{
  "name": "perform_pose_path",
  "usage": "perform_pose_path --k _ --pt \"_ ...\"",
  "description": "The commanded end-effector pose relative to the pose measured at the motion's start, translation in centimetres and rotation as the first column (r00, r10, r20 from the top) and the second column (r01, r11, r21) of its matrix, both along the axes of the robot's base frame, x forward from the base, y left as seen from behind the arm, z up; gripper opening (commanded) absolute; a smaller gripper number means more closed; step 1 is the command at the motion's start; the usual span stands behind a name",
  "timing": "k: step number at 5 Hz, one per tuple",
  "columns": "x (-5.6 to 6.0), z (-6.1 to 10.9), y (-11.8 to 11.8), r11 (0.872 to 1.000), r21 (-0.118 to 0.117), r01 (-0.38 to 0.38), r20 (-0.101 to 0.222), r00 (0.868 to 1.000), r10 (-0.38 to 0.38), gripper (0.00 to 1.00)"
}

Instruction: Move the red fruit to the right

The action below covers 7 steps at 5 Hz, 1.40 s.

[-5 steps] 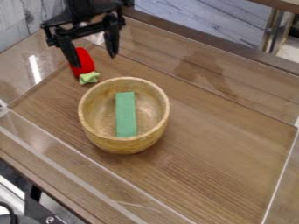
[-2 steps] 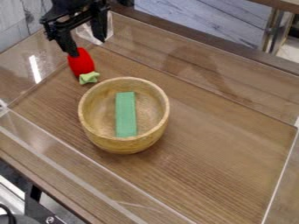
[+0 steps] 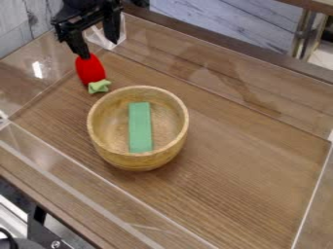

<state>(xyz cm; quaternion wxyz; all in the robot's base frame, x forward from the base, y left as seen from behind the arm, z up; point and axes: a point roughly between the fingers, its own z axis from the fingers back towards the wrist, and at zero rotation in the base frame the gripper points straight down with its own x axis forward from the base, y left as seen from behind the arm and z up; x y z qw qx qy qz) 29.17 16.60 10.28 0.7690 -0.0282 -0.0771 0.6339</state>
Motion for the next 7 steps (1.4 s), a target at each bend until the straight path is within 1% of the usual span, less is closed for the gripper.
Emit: perform_pose_path --k 1,2,3,5,7 --pt "1.3 1.0 1.7 0.998 0.058 0.037 0.062 0.997 -0.04 1.0" --pt "1.9 0.6 1.7 0.995 0.076 0.064 0.063 0.996 -0.068 1.0" --pt "2.6 0.4 1.7 0.993 0.089 0.074 0.059 0.995 -0.079 1.0" --pt "4.5 -2.0 4.2 0.994 0.111 0.006 0.047 0.999 -0.011 1.0" --pt "4.6 -3.2 5.0 0.989 0.131 0.067 0.039 0.997 -0.073 1.0"
